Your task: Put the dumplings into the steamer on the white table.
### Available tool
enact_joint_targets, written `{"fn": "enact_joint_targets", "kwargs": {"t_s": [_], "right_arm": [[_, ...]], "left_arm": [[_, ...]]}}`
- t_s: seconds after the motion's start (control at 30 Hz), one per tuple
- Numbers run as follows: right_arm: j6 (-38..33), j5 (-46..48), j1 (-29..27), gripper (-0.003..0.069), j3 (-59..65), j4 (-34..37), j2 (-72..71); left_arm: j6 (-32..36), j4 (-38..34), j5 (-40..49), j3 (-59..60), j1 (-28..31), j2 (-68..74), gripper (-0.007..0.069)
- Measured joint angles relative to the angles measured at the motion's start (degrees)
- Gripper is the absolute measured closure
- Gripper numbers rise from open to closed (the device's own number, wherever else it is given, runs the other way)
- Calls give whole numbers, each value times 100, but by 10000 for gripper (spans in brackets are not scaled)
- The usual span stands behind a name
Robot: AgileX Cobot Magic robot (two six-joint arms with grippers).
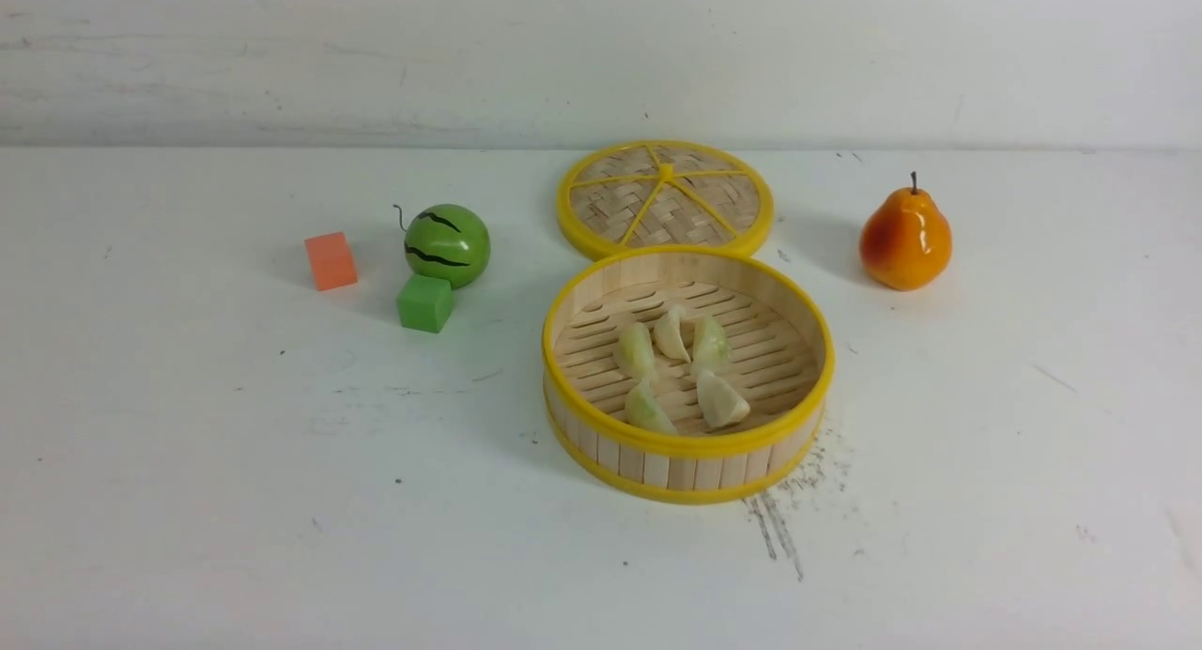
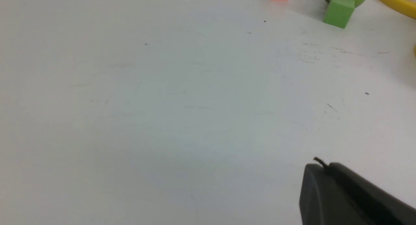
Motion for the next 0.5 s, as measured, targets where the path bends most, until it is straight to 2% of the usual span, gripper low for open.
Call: {"fn": "enact_joint_targets", "kwargs": {"t_s": [0.5], "right_arm": [[0, 0, 0, 546, 0, 0, 0]], "left_arm": [[0, 0, 0, 0, 0, 0, 619]]}}
